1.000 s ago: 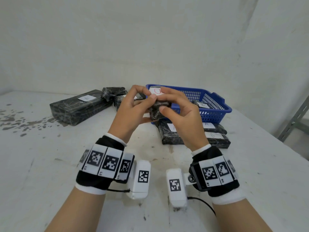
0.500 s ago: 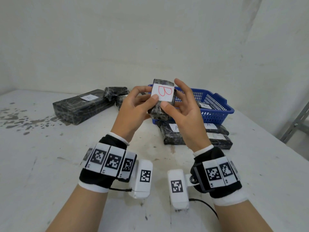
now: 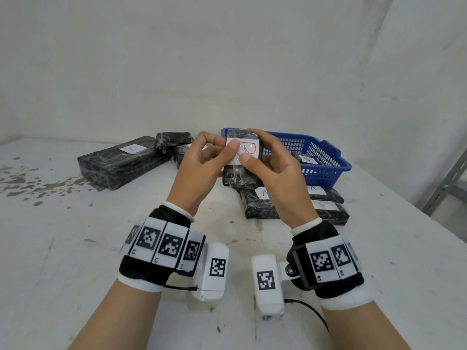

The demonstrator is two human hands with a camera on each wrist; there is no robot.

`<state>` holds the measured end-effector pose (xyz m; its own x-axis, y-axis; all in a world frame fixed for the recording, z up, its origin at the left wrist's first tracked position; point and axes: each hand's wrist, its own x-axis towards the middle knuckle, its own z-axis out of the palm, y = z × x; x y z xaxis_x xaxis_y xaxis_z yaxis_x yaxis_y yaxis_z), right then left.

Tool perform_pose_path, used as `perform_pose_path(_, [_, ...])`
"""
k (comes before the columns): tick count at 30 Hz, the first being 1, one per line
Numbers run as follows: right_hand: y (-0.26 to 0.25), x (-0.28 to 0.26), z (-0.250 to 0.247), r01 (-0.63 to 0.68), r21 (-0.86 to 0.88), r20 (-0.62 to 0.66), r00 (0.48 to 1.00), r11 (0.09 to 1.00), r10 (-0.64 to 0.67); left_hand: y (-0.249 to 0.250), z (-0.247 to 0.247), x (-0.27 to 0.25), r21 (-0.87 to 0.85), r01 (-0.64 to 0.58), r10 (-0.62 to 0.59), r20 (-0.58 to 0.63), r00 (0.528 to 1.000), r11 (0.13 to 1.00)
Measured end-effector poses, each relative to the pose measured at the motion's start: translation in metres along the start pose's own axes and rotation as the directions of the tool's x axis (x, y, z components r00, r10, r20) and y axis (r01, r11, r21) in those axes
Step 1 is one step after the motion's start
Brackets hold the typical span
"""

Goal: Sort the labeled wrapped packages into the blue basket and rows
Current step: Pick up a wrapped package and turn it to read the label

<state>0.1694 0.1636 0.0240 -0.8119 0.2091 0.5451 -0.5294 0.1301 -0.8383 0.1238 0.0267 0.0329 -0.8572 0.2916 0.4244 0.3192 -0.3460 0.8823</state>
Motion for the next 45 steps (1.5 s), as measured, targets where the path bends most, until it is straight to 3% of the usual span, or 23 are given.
perform_pose_path(5, [0.001,0.000,-0.003,-0.016,-0.030,-0.009,1.000,0.999,0.016,0.006,0.000,0.000,-0.043,-0.009,0.010,0.027,1.000,0.999])
perform_pose_path(12, [0.002,0.016,-0.017,-0.056,-0.058,-0.059,0.997,0.997,0.053,0.004,0.011,0.014,-0.105,0.021,-0.027,-0.053,0.998,0.994])
perform_pose_path(18, [-0.012,0.054,-0.046,-0.124,-0.101,-0.161,0.981,0.987,0.107,0.005,0.011,0.044,0.134,0.125,-0.120,-0.045,0.992,0.983])
perform_pose_path(23, [-0.017,0.093,-0.076,-0.182,-0.174,-0.220,0.965,0.968,0.142,-0.004,0.004,0.081,0.262,0.221,-0.189,-0.142,0.972,0.939])
perform_pose_path(27, [0.000,0.127,-0.100,-0.281,-0.287,-0.243,0.946,0.916,0.214,-0.023,-0.004,0.112,0.398,0.333,-0.266,-0.215,0.940,0.855])
perform_pose_path(34, [0.040,0.181,-0.135,-0.527,-0.523,-0.233,0.844,0.669,0.483,-0.063,-0.008,0.156,0.547,0.415,-0.327,-0.255,0.910,0.727])
perform_pose_path(38, [0.054,0.202,-0.139,-0.511,-0.731,-0.207,0.797,0.452,0.567,-0.082,-0.005,0.173,0.635,0.395,-0.322,-0.235,0.917,0.664])
perform_pose_path(41, [0.065,0.211,-0.137,-0.413,-0.872,-0.178,0.769,0.264,0.614,-0.099,-0.005,0.178,0.703,0.383,-0.371,-0.180,0.911,0.599])
perform_pose_path(45, [0.082,0.214,-0.139,-0.365,-0.914,-0.161,0.724,0.176,0.670,-0.111,-0.008,0.180,0.695,0.384,-0.399,-0.151,0.904,0.608])
